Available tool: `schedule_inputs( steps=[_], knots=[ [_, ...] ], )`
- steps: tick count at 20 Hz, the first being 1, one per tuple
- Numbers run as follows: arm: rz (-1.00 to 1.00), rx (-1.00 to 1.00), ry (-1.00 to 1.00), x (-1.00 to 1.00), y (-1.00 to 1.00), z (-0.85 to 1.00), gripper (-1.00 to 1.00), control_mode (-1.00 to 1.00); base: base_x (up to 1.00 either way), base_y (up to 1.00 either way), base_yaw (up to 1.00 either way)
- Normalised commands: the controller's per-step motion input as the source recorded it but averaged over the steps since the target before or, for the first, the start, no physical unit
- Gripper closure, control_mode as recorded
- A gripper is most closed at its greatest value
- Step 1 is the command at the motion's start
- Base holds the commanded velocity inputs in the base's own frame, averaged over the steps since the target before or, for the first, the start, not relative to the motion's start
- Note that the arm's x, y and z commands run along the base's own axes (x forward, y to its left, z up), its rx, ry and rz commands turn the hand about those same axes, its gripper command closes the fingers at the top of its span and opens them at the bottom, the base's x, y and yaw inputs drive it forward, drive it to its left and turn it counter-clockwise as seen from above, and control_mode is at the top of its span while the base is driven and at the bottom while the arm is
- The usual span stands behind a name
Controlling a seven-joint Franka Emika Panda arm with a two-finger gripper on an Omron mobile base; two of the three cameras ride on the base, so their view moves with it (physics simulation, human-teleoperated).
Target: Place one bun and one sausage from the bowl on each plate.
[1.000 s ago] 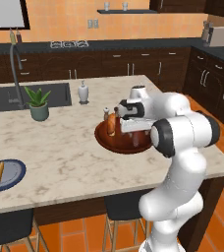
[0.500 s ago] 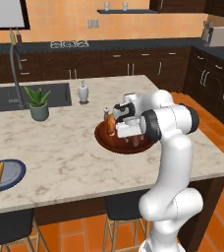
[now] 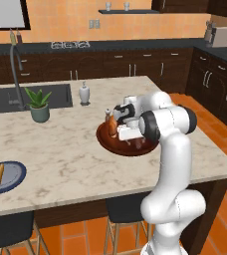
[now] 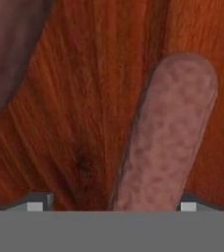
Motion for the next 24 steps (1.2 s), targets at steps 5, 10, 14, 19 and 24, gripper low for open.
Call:
schedule_inputs(
  steps=[5,10,14,19,24],
  knots=[
    [0.0,0.0,0.0,-0.04,0.0,-0.01,1.0,-1.0,0.0,0.0,0.0],
    [0.0,0.0,-0.03,-0.23,0.0,0.36,1.0,-1.0,0.0,0.0,0.0],
    [0.01,0.0,-0.36,-0.95,0.01,0.99,1.0,-1.0,0.0,0.0,0.0],
    [0.0,0.02,-0.52,-1.0,0.07,0.81,1.0,-1.0,0.0,0.0,0.0],
    [0.01,0.15,-0.35,-1.0,0.12,0.65,1.0,-1.0,0.0,0.0,0.0]
  ],
)
